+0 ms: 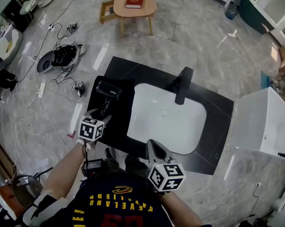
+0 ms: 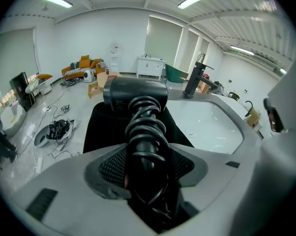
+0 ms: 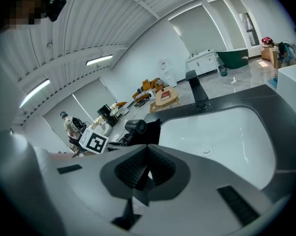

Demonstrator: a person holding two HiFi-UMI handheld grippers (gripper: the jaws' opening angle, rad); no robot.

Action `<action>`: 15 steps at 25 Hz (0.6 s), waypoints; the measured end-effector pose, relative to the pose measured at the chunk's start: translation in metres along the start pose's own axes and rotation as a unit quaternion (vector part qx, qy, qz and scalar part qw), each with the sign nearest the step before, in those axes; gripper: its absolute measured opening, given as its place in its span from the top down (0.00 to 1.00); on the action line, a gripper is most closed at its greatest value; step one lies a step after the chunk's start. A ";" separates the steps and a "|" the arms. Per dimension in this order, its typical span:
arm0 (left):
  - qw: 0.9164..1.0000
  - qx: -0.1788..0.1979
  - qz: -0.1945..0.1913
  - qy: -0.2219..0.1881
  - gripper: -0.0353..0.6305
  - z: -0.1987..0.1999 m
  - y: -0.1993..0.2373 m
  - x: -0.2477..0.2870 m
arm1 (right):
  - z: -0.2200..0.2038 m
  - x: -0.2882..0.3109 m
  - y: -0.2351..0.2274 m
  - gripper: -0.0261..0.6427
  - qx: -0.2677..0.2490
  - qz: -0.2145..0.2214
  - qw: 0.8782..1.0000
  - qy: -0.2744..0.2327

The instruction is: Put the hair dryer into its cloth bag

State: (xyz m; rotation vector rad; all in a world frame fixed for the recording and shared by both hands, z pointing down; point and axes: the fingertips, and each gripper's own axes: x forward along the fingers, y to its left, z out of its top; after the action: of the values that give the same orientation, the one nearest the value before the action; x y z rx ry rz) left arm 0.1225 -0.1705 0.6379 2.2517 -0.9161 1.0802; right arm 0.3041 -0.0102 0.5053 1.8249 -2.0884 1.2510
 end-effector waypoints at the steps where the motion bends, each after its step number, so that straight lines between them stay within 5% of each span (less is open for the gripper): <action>1: 1.000 0.007 -0.003 -0.009 0.59 0.001 -0.003 -0.009 | -0.001 0.003 0.001 0.95 -0.006 0.003 1.000 0.004; 7: 0.999 0.008 -0.027 -0.038 0.59 -0.025 -0.012 -0.073 | -0.016 0.040 0.041 0.95 -0.143 0.065 0.987 0.037; 15: 0.998 0.028 -0.032 -0.046 0.59 -0.110 -0.001 -0.150 | -0.086 0.092 0.106 0.95 -0.371 0.154 0.904 0.147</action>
State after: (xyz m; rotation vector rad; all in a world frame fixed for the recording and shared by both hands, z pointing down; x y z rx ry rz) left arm 0.0002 -0.0433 0.5799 2.3768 -0.8536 0.9925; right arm 0.1510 -0.0348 0.5600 0.9460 -2.2694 0.5631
